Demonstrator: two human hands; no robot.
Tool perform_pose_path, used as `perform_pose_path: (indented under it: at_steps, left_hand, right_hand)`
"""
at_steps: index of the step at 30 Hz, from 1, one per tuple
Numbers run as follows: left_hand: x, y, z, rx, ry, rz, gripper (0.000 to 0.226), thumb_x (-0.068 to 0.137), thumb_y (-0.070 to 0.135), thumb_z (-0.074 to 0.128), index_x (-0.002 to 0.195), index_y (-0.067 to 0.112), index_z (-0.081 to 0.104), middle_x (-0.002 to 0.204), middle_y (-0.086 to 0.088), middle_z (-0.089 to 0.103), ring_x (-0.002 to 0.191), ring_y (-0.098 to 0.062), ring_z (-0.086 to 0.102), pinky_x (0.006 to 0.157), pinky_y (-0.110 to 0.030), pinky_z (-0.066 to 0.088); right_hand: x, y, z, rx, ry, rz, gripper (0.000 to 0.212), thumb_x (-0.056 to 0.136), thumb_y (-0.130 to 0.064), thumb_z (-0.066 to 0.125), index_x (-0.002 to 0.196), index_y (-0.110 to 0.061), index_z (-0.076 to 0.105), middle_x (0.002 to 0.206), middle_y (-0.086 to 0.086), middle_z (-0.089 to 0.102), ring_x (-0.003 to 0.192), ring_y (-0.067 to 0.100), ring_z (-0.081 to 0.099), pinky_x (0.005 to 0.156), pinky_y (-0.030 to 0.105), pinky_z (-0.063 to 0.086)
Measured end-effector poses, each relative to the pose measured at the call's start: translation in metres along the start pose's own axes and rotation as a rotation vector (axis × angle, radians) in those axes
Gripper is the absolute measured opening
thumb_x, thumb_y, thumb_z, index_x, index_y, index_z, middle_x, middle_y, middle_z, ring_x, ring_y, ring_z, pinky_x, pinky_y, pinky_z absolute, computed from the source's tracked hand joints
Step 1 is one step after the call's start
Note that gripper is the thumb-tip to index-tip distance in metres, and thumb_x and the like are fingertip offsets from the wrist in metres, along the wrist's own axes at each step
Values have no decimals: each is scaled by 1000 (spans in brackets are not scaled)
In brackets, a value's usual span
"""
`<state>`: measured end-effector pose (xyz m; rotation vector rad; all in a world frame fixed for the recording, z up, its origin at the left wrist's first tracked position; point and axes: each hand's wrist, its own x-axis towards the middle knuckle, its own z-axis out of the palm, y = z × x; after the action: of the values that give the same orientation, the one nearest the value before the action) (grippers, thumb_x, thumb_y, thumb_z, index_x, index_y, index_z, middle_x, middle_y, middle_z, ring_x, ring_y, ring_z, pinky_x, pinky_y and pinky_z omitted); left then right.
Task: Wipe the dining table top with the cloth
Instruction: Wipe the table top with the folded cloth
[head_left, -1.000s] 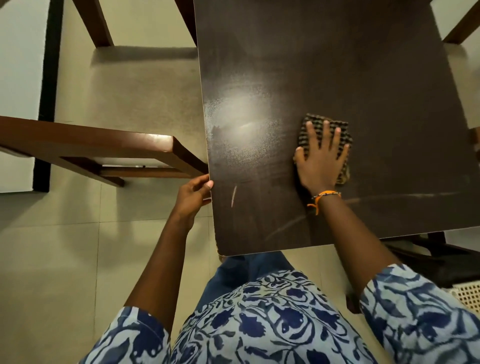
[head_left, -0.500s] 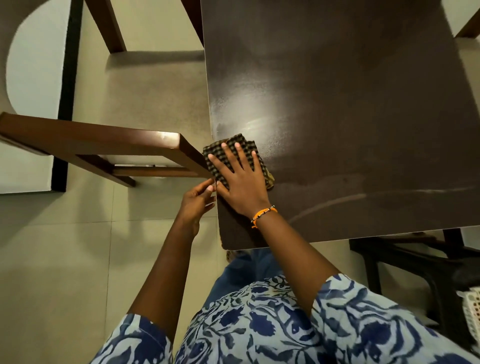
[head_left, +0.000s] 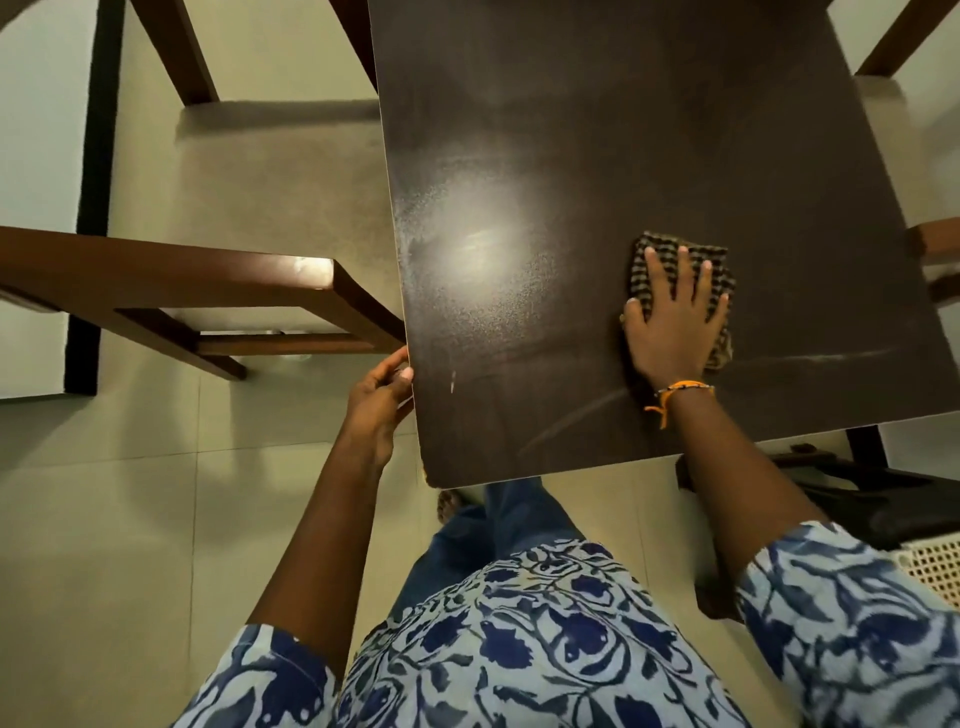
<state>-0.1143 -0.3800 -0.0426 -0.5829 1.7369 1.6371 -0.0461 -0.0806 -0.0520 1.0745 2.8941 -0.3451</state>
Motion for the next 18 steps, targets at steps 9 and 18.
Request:
perform_pose_path:
  at_steps: [9,18]
  left_hand:
    - [-8,-6,2,-145,0,2,40,96,1,37,130,16,52,122,-1,61,111,-15,57,96,-31,46]
    - [-12,-24,-16,-161,-56,-40,37,95,2,40,127,14,53,122,-5,61,107,-15,60,89,-27,48]
  right_hand:
    - [-76,-136,38,-1,-106,-317,66,88,-39,42,149,-32,16,160,6,6,147,31,0,113,58,-1]
    - [-96,-147,44,-44,-209,-768,60,90,-42,38,148,-35,21,160,0,11,147,25,4,116,52,1]
